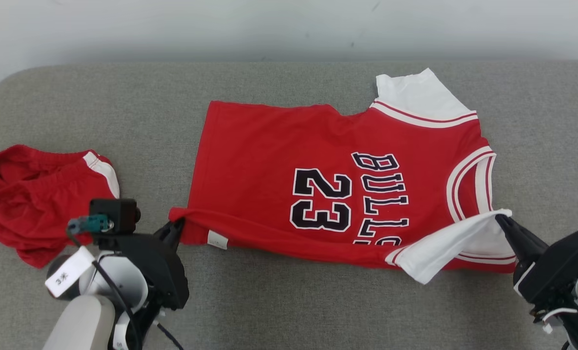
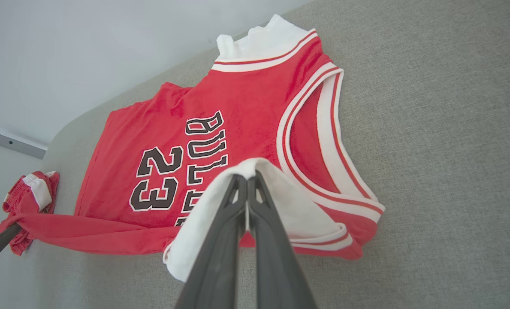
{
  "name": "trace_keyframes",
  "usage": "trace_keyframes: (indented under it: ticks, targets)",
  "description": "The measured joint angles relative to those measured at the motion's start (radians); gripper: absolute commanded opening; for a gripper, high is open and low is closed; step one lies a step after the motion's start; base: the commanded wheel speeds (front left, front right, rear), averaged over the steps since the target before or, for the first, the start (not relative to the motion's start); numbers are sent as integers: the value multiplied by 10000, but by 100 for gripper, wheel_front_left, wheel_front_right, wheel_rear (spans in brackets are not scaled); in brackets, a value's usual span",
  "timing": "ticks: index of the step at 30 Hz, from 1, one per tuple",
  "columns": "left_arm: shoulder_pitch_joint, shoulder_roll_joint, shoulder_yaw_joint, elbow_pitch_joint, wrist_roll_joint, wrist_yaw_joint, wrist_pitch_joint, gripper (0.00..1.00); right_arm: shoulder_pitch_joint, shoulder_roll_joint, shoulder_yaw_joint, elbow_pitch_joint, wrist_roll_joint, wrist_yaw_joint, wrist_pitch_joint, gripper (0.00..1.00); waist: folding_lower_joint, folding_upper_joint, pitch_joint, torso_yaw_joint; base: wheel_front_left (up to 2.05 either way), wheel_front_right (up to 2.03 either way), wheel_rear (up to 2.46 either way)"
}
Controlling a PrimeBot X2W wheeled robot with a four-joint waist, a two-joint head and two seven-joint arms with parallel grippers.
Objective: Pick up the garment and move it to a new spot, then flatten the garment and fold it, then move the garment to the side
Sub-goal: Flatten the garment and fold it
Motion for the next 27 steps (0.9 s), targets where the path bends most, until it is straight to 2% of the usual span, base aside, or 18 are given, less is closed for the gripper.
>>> trace_keyframes:
  ticks: [15,27]
  targets:
    - [-1158,-261,0,1486,105,88,142,0,-2059,-236,171,1979,-6,-119,249,0,-1,0,484,-228,0,0,0]
    - [-1517,-374,-31,2447,176,104,128,0,-3452,-284,165,3718,-42,-174,-38,0,-1,0,617,-178,0,0,0]
